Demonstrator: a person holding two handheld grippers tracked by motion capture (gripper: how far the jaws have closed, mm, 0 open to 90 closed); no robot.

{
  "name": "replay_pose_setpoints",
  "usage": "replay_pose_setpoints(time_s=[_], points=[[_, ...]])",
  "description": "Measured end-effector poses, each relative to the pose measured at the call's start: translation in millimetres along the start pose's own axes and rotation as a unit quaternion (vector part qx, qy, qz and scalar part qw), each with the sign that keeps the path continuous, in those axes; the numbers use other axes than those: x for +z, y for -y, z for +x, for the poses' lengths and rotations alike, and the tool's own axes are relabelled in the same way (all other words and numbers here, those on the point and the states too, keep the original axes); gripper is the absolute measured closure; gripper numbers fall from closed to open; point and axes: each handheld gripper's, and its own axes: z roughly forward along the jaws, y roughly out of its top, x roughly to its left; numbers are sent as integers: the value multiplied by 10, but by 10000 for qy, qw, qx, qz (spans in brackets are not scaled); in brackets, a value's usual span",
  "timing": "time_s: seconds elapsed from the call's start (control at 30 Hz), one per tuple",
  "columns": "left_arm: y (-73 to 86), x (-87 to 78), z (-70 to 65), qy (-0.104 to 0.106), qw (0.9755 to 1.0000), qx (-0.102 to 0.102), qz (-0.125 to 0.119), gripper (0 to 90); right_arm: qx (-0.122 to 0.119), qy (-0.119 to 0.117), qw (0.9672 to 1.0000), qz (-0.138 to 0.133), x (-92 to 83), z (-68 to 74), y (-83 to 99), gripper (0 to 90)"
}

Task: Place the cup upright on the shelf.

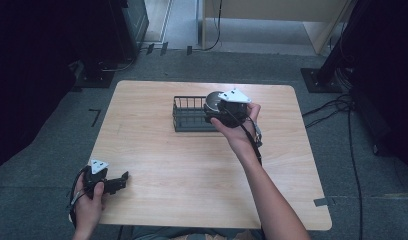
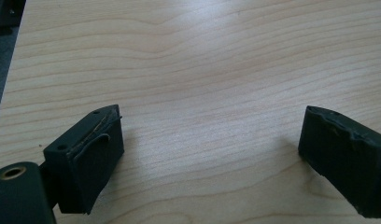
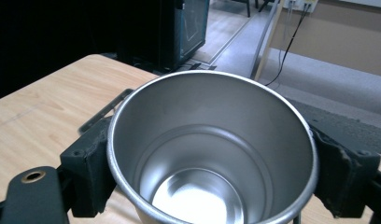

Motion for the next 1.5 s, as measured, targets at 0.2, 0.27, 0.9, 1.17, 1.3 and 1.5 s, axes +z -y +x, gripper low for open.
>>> replay_pose_setpoints(time_s=[0.2, 0.27, 0.9, 1.17, 1.3, 1.5], points=[[0, 0, 0, 1, 10000, 1, -1, 72, 18, 92, 9998, -180, 135, -51, -2, 141], [0, 0, 0, 2, 10000, 1, -2, 72, 29, 98, 9996, -249, 171, -62, -3, 141], [0, -1, 2, 5, 10000, 0, 0, 72, 233, 353, 9987, -295, 573, -180, 99, 141], [0, -1, 1, 7, 10000, -1, 1, 72, 338, 398, 9985, -162, 706, -244, 179, 141], [0, -1, 1, 7, 10000, 0, 1, 72, 367, 359, 9987, -29, 765, -241, 234, 141], [0, 0, 1, 8, 10000, 2, -2, 72, 313, 313, 9990, 81, 837, -218, 307, 141]])
